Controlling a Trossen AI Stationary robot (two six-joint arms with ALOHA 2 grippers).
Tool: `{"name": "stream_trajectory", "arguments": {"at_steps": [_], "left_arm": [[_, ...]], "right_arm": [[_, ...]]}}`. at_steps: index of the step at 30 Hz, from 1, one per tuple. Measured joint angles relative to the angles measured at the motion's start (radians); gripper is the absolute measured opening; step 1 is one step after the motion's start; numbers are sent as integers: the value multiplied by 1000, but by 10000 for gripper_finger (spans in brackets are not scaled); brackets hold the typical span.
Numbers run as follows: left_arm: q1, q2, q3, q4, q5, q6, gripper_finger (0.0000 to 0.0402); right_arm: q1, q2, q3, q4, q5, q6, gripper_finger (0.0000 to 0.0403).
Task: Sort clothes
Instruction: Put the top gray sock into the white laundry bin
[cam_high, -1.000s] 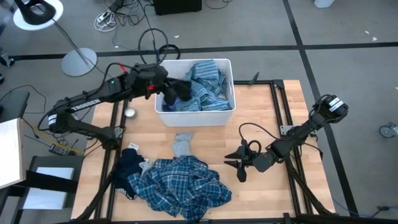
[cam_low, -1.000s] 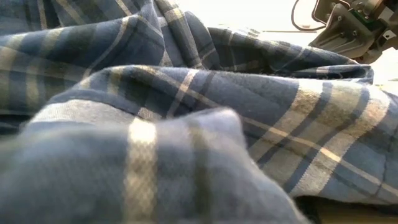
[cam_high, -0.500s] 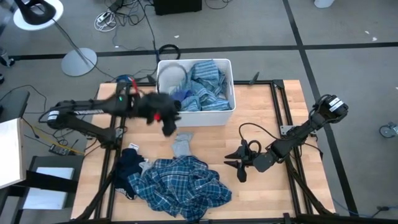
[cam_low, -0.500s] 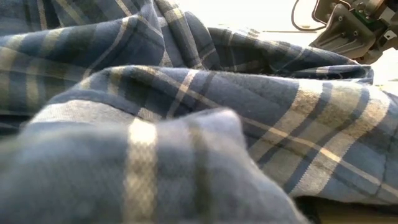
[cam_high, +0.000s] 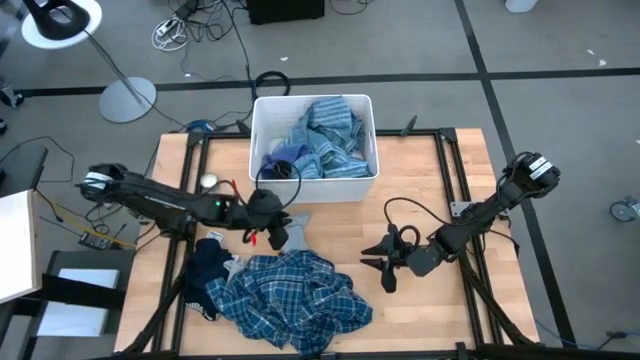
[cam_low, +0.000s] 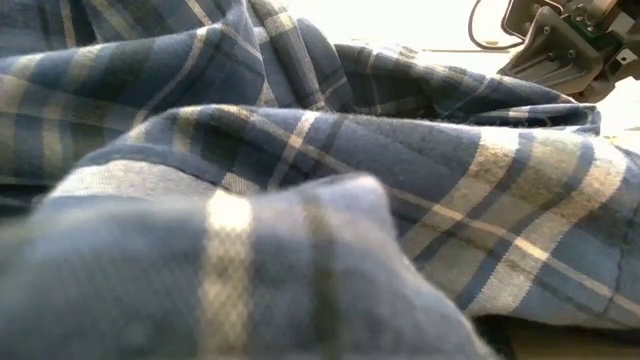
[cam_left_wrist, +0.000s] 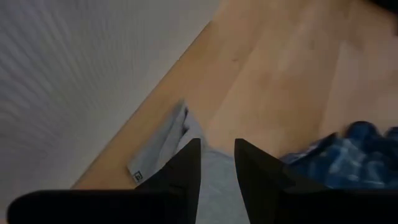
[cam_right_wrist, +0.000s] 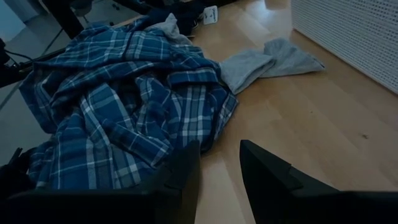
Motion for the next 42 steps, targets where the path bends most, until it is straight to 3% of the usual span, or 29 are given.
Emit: {"name": "stream_trajectory", "arguments": {"at_steps": [5,15,19,22,32,37,42], "left_arm": [[11,95,-101,184,-6,59,101],[11,391,-117,418,-37,147,101],[9,445,-99,452,-40,122,61],[-4,429,-81,436,-28,127,13],[-16,198,83,357,67,294,2],[-7,87,261,168,68,430,1],[38,55,497,-55,18,569,1]], "right_arm": [[0,0,0,0,0,-5,115],[-4,0,0,-1,0,-16,115],[-5,0,0,-1,0,-17,115],[-5,0,0,-5,0,-17,115],[-6,0,0,-12,0,-17,115],[-6,0,-1,-15,0,-16,115],[-6,0,-1,-15,0,-16,115]]}}
